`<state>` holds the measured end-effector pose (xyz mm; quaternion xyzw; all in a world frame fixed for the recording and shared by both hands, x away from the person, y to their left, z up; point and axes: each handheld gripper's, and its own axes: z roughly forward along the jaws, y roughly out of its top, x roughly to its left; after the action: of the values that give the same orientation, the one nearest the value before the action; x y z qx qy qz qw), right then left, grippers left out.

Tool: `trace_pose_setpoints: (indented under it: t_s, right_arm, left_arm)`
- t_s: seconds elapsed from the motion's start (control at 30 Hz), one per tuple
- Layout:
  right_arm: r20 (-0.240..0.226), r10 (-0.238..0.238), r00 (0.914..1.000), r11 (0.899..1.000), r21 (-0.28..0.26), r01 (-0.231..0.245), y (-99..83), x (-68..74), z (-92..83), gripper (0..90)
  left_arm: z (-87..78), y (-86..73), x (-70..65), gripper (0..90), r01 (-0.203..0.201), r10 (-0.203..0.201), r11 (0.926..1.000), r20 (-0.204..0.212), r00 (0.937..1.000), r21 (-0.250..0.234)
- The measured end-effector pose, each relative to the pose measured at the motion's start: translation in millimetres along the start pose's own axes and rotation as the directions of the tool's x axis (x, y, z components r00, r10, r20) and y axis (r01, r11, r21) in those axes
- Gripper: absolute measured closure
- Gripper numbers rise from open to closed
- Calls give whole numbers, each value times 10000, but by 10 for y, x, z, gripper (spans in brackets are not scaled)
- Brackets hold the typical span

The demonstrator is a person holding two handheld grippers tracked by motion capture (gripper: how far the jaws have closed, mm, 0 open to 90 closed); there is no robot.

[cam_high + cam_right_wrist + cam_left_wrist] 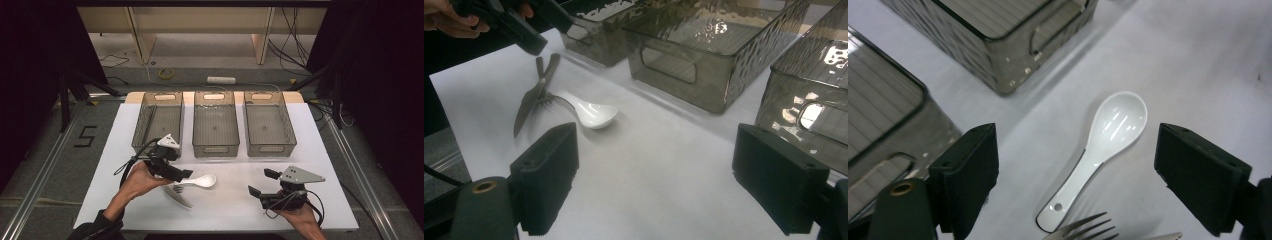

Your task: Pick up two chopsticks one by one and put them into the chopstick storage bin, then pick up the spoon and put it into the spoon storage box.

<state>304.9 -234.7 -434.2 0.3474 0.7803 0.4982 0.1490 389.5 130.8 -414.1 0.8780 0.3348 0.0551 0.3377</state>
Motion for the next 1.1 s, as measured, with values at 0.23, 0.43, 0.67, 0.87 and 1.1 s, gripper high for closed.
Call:
trace_pose_setpoints:
  t_s: [0.23,0.43,0.67,0.87,1.1]
  right_arm:
    - [53,11,10000,10000,7,-11,-4,10,-5,196]
    - [112,-35,9999,10000,14,35,-10,25,-18,196]
    - [43,-39,10000,9999,128,38,-9,29,11,197]
    - [80,-105,9999,9999,110,104,-9,25,4,197]
    - [71,-117,9999,9999,116,116,-11,41,0,197]
  left_arm:
    - [136,-5,-64,183,-354,354,9949,18,9994,943]
    - [216,-13,-91,191,-600,611,9868,-26,9981,1507]
    - [242,-14,-69,203,-414,425,9851,-31,9991,1670]
    - [338,-3,-60,214,-568,585,9717,-6,9983,2295]
    - [386,43,-65,244,-678,665,9655,137,9977,2515]
